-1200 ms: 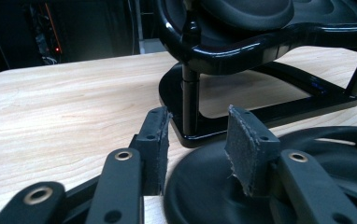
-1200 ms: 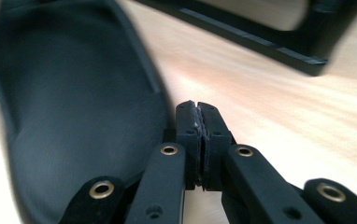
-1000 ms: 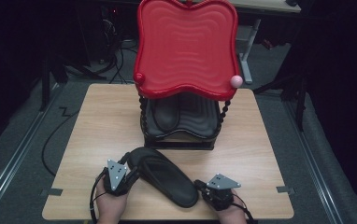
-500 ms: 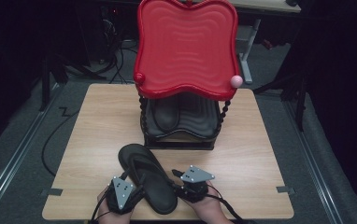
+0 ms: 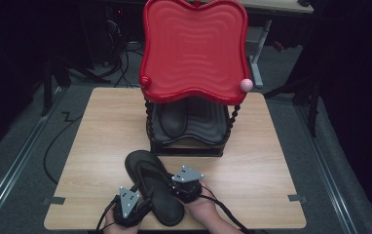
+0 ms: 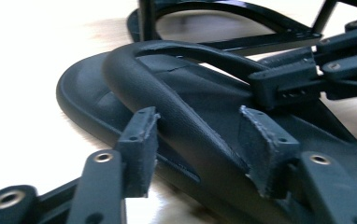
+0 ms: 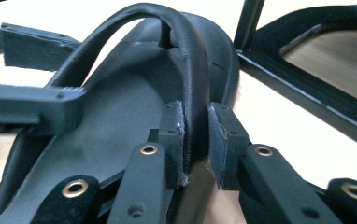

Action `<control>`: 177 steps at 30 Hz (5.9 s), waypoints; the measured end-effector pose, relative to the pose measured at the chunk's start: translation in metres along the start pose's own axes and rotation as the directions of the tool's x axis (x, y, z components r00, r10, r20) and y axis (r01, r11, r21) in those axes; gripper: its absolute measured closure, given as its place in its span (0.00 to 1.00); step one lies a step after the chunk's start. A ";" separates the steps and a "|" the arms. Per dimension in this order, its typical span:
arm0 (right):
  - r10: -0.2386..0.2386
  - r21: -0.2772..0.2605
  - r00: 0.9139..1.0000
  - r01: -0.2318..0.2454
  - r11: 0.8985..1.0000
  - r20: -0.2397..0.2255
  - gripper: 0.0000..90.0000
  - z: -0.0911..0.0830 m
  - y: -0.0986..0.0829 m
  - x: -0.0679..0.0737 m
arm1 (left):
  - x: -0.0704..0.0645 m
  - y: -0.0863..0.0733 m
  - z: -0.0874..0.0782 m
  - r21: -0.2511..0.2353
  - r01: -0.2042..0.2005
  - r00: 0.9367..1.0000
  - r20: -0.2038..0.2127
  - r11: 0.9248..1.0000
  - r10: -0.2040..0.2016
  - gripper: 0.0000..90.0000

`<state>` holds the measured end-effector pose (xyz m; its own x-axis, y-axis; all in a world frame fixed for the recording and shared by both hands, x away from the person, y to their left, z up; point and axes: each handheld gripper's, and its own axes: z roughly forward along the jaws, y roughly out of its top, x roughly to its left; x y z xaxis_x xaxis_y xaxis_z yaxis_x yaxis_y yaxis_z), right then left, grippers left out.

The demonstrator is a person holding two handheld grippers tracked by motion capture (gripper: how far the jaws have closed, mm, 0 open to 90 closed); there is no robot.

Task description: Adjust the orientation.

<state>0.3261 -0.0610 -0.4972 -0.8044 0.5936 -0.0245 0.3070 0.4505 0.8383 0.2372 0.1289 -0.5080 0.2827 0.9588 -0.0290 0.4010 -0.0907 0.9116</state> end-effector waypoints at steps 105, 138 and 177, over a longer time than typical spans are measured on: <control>0.110 -0.218 0.942 -0.041 0.975 0.316 1.00 -0.128 -0.047 -0.031 | -0.075 0.155 0.124 -0.308 -0.174 0.966 0.130 0.935 0.222 0.74; 0.162 -0.264 0.920 -0.067 0.962 0.358 1.00 -0.097 -0.028 -0.059 | -0.003 0.052 0.023 -0.196 -0.125 0.987 0.074 0.973 0.141 0.65; 0.233 -0.336 0.882 -0.092 0.937 0.409 1.00 -0.065 0.013 -0.105 | 0.000 0.039 0.025 -0.180 -0.125 0.982 0.115 0.976 0.147 0.62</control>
<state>0.3811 -0.1607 -0.4480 -0.4303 0.9014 -0.0486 0.1914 0.1437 0.9709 0.2743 0.1185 -0.4825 0.4366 0.8978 0.0587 0.1991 -0.1600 0.9668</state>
